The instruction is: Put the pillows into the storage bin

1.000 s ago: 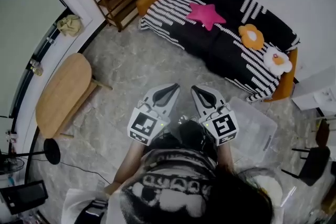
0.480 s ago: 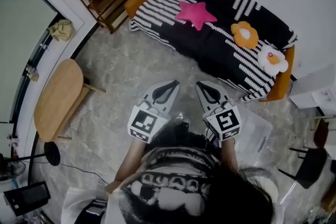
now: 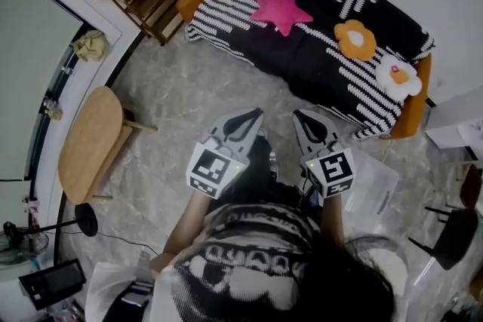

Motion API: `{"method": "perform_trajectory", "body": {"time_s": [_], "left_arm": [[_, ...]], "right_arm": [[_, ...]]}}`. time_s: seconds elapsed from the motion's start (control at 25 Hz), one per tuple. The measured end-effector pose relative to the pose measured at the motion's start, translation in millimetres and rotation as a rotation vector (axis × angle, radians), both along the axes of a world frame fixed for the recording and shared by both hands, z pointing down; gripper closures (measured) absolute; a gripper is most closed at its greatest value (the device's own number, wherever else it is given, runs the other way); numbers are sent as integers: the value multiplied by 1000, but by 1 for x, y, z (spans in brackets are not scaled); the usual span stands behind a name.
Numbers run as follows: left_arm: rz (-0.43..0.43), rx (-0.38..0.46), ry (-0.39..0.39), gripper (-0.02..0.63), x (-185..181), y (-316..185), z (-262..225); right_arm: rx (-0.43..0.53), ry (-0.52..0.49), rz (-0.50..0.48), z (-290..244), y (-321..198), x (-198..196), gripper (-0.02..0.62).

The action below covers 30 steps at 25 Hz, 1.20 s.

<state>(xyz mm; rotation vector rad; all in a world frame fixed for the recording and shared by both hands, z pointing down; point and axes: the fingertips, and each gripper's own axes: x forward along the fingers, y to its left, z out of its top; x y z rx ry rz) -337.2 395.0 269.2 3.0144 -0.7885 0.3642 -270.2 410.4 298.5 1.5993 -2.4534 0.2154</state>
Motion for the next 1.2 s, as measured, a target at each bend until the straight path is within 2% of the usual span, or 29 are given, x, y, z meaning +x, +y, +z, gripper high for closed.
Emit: {"method": "perform_trajectory", "body": {"time_s": [0.12, 0.28, 0.4, 0.64, 0.92, 1.2], "left_arm": [[33, -15, -10, 592, 16, -10, 4], [105, -22, -24, 592, 49, -31, 13], [157, -31, -27, 592, 75, -59, 21], [243, -21, -29, 592, 129, -142, 21], [317, -31, -13, 592, 172, -254, 15], [417, -60, -32, 592, 204, -311, 30]], "right_arm": [[-39, -8, 35, 8, -7, 17, 589], [-11, -37, 93, 7, -31, 44, 589], [-26, -34, 128, 15, -59, 67, 589], [-36, -25, 219, 16, -140, 124, 589], [-80, -10, 283, 20, -237, 160, 589], [-106, -2, 359, 28, -297, 184, 589]]}}
